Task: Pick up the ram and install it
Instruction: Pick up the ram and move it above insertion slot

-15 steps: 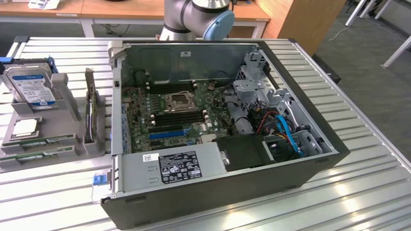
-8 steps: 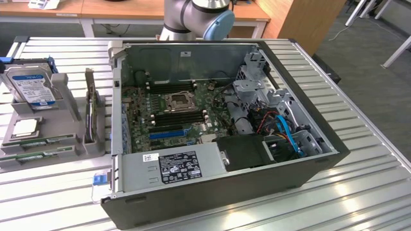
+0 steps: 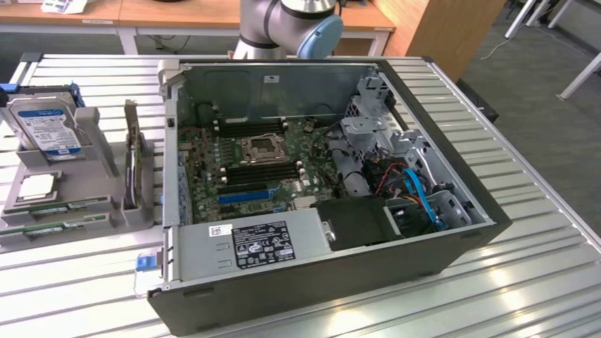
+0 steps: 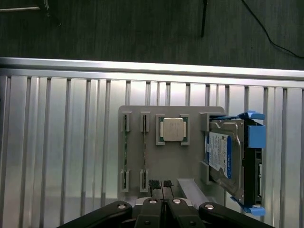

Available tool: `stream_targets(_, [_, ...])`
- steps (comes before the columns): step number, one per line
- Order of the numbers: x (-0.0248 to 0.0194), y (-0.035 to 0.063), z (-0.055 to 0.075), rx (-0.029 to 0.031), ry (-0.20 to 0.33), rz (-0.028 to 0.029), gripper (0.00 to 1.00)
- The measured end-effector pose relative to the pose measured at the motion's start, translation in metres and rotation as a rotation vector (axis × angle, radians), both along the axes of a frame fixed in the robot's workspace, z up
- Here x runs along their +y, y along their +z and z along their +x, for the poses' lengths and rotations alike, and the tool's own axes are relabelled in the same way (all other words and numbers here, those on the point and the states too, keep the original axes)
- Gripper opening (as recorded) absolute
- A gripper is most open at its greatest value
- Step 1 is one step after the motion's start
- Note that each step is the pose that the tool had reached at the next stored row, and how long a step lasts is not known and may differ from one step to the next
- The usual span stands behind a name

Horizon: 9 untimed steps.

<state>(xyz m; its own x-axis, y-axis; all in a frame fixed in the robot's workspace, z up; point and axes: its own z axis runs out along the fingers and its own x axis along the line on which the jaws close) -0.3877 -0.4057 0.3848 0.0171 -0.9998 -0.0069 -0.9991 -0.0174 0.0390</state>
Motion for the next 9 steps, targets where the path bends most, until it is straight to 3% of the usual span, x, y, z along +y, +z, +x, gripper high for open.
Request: stream_targets(9, [0.0000,-0.0001,0.0000,-0.0001,0.000,0.0002,0.10])
